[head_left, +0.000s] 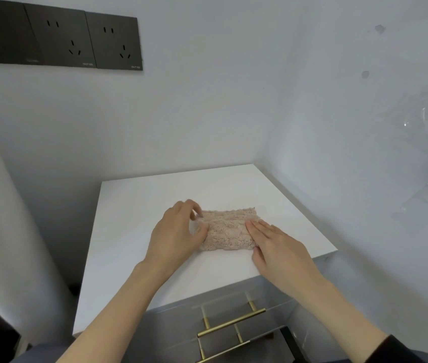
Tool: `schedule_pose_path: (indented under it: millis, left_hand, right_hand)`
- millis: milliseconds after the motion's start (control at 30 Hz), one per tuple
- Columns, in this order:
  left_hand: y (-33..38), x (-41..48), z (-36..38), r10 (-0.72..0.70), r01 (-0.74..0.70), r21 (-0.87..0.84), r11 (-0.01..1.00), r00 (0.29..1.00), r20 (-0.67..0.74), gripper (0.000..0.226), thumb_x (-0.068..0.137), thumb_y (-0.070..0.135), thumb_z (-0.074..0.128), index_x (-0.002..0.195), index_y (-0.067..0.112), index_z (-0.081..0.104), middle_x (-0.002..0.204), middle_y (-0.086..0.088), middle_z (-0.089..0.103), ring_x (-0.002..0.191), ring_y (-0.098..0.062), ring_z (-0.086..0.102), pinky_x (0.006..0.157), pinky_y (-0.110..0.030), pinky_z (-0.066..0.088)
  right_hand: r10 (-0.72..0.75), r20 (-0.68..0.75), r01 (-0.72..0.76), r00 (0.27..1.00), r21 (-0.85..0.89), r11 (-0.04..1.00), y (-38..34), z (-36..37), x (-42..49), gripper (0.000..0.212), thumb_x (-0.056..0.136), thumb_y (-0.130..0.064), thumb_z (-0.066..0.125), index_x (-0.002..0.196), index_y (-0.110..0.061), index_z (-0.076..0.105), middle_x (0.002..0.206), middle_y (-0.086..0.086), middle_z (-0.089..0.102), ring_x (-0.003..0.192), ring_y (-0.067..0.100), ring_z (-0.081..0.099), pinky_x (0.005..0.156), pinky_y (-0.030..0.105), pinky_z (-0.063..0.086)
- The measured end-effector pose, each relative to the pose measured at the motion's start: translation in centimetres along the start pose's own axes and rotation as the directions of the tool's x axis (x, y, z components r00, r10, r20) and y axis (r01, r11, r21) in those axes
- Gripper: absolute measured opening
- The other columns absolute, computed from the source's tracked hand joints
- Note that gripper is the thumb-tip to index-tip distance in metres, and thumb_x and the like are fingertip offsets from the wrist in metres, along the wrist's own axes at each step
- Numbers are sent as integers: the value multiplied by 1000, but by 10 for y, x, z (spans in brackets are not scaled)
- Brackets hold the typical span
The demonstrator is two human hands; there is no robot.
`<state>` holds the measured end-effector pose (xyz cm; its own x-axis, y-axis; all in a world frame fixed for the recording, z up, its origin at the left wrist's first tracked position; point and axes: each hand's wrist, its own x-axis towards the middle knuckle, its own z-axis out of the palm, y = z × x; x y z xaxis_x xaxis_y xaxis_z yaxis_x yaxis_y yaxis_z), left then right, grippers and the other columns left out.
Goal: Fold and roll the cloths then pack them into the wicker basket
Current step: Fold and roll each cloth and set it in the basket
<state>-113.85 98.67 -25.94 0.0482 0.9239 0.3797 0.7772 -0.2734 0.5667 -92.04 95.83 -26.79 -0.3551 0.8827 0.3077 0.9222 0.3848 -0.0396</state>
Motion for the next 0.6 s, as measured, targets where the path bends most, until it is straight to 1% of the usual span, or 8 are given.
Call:
schedule_pose_path:
  millis: [100, 167, 233, 267, 333, 467, 533, 600]
  left_hand:
    - [4, -6, -5, 297, -296, 39, 954, 955, -12, 14, 89, 14, 62, 97, 24, 69, 96, 14, 65, 92, -14, 55, 74, -27, 46]
    - [2, -8, -7, 349, -350, 61, 935, 937, 26, 19, 85, 12, 65, 100, 21, 73, 96, 12, 69, 94, -14, 58, 79, -26, 48]
    - [-3, -9, -10, 300, -304, 33, 952, 949, 99, 28, 84, 28, 65, 112, 27, 69, 104, 20, 64, 104, -4, 52, 86, -12, 39]
    - [-6, -10, -10, 282, -287, 17, 958, 949, 141, 35, 82, 35, 65, 117, 31, 65, 107, 25, 58, 107, 1, 48, 87, -5, 32]
    - [-11, -10, -9, 264, -272, 15, 962, 945, 195, 43, 81, 36, 67, 123, 33, 59, 106, 30, 49, 107, 6, 42, 85, 0, 28]
    - [-10, -7, -7, 204, -195, -65, 979, 960, 193, 34, 86, 30, 64, 119, 31, 59, 105, 24, 57, 102, 0, 51, 84, -5, 34]
    - [-8, -4, -6, 138, -92, -195, 976, 962, 235, 24, 86, 32, 62, 110, 34, 60, 101, 19, 65, 95, -1, 58, 84, -14, 43]
    - [-8, -2, -5, 71, 5, -270, 963, 961, 268, 9, 87, 36, 60, 94, 33, 62, 86, 18, 66, 80, -1, 59, 74, -21, 48]
  right_hand:
    - [-22, -10, 22, 1000, 24, 999, 5, 0, -1, 54, 98, -19, 42, 150, -19, 29, 153, -2, 33, 141, 13, 33, 112, 20, 15]
    - [-61, -5, 62, 998, 30, 998, 5, -3, -1, 56, 97, -19, 41, 150, -29, 26, 151, -6, 38, 139, 12, 35, 109, 21, 30]
    - [-84, -7, 84, 996, 49, 995, 5, -7, 0, 60, 93, -17, 43, 146, -40, 26, 143, -13, 44, 132, 8, 41, 92, 18, 41]
    - [-78, -6, 78, 997, 60, 995, 6, -8, 1, 61, 91, -16, 44, 144, -42, 29, 139, -15, 46, 128, 6, 43, 86, 16, 40]
    - [-51, -10, 52, 999, 102, 993, 7, -10, 3, 59, 90, -15, 46, 141, -43, 36, 137, -19, 47, 123, 5, 45, 83, 14, 36]
    - [33, 7, -34, 999, 203, 979, 11, -8, 12, 46, 92, -21, 45, 136, -37, 47, 133, -19, 52, 119, 6, 46, 89, 22, 39]
    - [78, 18, -80, 997, 260, 962, 14, -9, 16, 42, 92, -26, 45, 132, -36, 52, 123, -19, 59, 111, 7, 50, 85, 22, 39]
    - [104, 66, -120, 992, 349, 929, 16, -10, 20, 38, 91, -26, 43, 126, -34, 57, 104, -18, 63, 96, 4, 51, 79, 22, 39]
